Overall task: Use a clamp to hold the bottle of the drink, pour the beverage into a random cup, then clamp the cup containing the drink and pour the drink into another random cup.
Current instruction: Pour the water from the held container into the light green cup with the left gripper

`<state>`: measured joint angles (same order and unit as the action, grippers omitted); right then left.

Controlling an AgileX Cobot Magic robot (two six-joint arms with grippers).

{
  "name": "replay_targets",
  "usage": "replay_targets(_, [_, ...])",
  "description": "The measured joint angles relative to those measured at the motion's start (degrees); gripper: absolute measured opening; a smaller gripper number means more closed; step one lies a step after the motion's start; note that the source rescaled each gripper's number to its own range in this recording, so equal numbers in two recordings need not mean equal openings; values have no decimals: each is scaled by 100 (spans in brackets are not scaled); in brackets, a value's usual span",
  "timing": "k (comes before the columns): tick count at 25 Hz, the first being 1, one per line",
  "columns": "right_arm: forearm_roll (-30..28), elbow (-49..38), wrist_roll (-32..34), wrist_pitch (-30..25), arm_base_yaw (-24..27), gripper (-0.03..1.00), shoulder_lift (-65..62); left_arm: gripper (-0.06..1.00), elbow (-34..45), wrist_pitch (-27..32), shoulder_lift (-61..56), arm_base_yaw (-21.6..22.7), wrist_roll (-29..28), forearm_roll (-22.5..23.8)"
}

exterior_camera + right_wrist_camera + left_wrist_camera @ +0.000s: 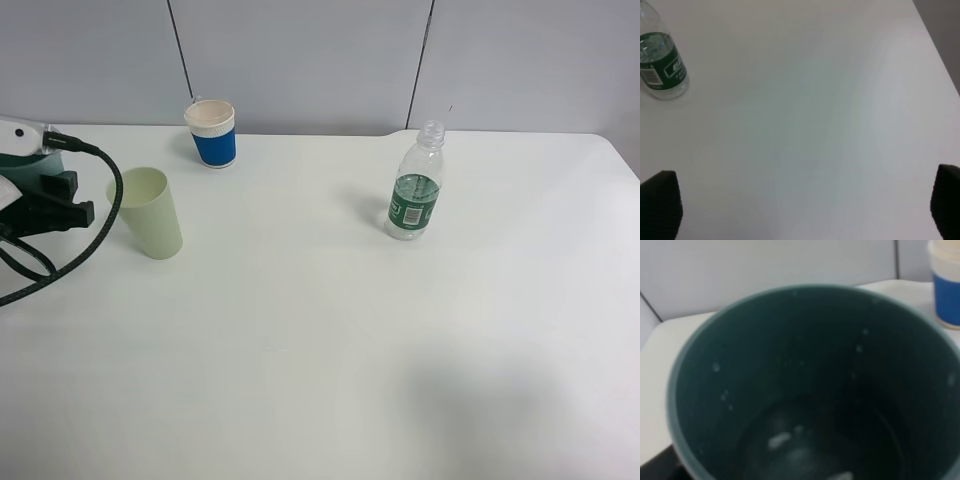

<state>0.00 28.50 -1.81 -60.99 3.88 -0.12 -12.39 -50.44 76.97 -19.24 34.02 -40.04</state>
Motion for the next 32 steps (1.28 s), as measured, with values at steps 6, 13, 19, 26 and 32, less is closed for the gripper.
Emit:
replay_targets(6, [0, 0, 0, 0, 0, 99, 0, 3, -507, 821, 10, 195, 720, 111])
replay_targets(13, [0, 0, 0, 0, 0, 99, 0, 3, -1020, 1257, 14, 195, 2480, -43])
replay_targets(19, [0, 0, 0, 0, 0, 99, 0, 3, -1051, 1277, 14, 195, 3476, -238])
replay_targets(26, [0, 0, 0, 0, 0, 99, 0, 3, -1170, 1189, 33, 195, 4455, -467])
replay_targets(32, [0, 0, 0, 0, 0, 99, 0, 3, -1393, 1171, 277, 195, 5123, -705])
